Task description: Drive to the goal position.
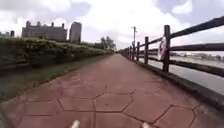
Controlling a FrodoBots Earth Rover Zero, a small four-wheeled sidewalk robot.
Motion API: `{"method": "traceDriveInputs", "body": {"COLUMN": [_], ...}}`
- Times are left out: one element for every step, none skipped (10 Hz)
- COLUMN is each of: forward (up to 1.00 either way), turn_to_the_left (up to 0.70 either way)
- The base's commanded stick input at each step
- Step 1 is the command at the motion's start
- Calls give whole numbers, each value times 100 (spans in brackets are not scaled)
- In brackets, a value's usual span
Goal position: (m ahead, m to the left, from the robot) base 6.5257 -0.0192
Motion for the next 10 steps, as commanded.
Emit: {"method": "traceDriveInputs", "body": {"forward": [85, 85, 85, 85, 85, 85, 85, 85, 85, 85], "turn_to_the_left": [-23, 11, 11, 11, 11, 11, 11, 11, 11, 11]}}
